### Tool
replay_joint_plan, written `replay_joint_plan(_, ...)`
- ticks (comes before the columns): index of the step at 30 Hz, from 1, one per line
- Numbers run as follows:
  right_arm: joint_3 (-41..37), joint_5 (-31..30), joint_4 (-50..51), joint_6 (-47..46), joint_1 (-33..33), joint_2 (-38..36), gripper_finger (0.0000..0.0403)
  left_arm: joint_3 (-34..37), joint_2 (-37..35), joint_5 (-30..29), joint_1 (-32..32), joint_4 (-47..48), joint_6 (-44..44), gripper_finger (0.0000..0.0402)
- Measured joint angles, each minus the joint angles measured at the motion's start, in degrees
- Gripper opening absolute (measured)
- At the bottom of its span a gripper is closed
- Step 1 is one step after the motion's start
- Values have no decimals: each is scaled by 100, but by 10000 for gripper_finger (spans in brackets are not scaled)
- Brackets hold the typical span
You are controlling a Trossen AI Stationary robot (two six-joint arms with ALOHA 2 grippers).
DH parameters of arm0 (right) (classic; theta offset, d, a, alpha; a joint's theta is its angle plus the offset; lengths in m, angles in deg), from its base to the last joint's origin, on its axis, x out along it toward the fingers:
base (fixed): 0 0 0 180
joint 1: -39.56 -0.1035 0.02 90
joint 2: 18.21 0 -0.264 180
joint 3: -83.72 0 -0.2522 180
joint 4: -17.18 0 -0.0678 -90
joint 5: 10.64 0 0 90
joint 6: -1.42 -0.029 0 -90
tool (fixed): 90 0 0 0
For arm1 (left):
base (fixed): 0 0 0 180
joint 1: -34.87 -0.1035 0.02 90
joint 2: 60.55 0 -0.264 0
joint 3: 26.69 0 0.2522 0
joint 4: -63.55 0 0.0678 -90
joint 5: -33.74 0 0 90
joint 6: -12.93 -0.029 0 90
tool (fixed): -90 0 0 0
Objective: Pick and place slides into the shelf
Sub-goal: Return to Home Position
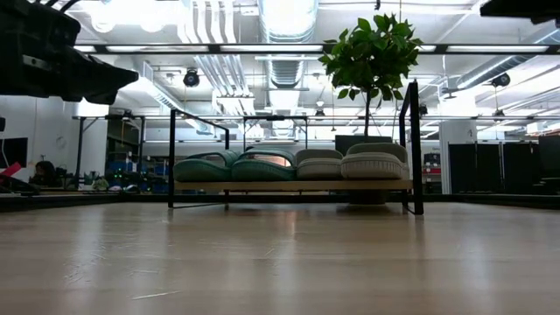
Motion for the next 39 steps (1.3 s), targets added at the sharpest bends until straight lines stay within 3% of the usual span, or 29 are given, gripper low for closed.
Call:
replay_joint_plan(3,-211,329,-532,179,31,-142,56,22,4,4,-1,-44,3,0)
replay_joint_plan(6,-471,1127,-2110,1156,170,-214,56,27,46,2,-1,-59,-29,0)
replay_joint_plan(8,-711,2613,-3654,2379,369,-192,56,28,53,-4,-1,-80,-103,0)
replay_joint_plan(11,-958,5729,-5345,3766,793,-123,56,29,33,-13,-1,-85,-98,0)
replay_joint_plan(13,-989,6962,-5486,4203,1073,-137,56,31,29,-14,-1,-86,-93,0)
replay_joint_plan(18,-1306,8123,-5339,5212,1917,-32,56,33,84,-15,-1,-89,-91,0)
replay_joint_plan(24,-1698,10011,-6006,4572,3682,-55,56,38,157,-15,-1,-92,-54,0)
replay_joint_plan(26,-1740,10415,-6088,4418,4193,-104,56,38,169,-15,-1,-88,14,0)
replay_joint_plan(30,-1817,10420,-6023,4406,5003,-299,56,41,168,-13,-1,-75,60,0)
replay_joint_plan(34,-1871,10464,-5345,4855,5618,-816,56,43,185,-13,-1,-74,60,0)
replay_joint_plan(39,-1885,10432,-4458,4659,6212,-1787,49,46,204,-12,-1,-71,66,0)
